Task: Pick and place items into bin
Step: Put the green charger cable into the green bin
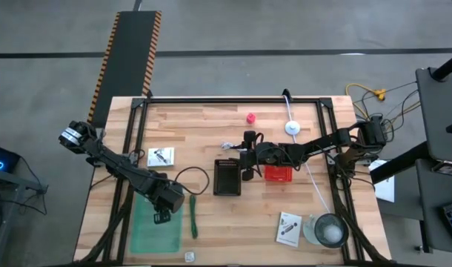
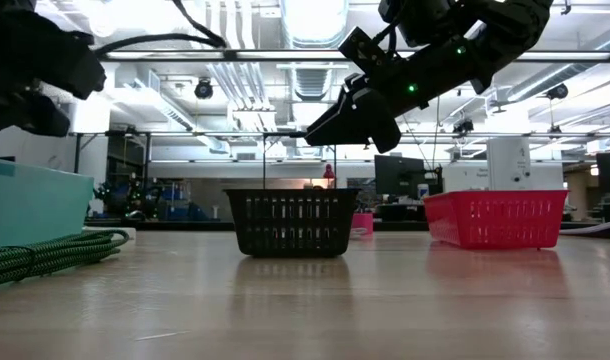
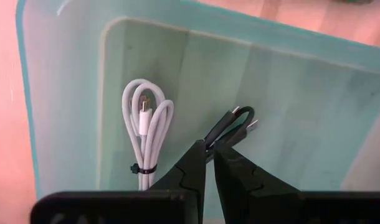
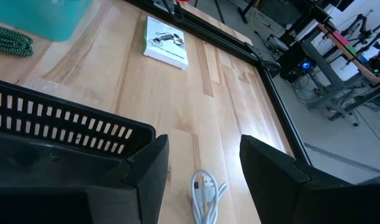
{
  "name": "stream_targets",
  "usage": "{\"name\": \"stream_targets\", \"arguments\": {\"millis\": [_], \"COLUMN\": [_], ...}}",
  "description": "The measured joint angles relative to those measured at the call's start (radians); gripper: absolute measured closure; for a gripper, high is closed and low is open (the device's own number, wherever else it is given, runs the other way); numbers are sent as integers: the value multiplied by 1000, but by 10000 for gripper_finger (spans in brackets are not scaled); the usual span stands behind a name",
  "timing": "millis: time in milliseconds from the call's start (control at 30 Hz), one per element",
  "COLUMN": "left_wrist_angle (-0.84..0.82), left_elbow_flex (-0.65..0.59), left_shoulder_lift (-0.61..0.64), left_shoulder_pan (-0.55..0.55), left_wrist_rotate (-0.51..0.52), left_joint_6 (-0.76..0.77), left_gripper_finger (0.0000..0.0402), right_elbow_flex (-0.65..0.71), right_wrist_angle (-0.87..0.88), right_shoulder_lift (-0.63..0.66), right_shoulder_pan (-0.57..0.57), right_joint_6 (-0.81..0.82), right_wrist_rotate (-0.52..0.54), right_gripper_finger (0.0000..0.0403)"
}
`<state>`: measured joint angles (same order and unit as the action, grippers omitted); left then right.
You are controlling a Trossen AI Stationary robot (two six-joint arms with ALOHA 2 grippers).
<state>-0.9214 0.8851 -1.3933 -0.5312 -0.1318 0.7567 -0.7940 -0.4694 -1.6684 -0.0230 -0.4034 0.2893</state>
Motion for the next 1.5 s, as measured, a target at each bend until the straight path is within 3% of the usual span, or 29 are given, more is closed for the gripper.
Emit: {"name": "stream_targets", "arguments": {"millis": [167,500,600,733,900,1167,1500], "left_wrist_angle": [-1,5,71,198,285,294,282], "left_elbow_flex": [22,104,109,107,107,103,103], "left_shoulder_lift": [2,3,3,2,2,-61,-174], "left_shoulder_pan": [1,14,15,14,15,15,22], "left_wrist_rotate": [18,265,279,306,354,349,313], "left_joint_6": [-119,-318,-345,-513,-676,-716,-719], "left_gripper_finger": [386,386,386,384,342,242,228], "right_elbow_flex": [0,0,0,0,0,0,0], "right_wrist_angle": [0,-5,-5,-6,-6,-6,-6], "right_shoulder_lift": [0,0,0,0,0,0,0], "right_shoulder_pan": [0,0,0,0,0,0,0], "right_joint_6": [0,0,0,0,1,3,3], "right_wrist_rotate": [0,0,0,0,0,0,0], "right_gripper_finger": [218,218,218,218,218,218,218]}}
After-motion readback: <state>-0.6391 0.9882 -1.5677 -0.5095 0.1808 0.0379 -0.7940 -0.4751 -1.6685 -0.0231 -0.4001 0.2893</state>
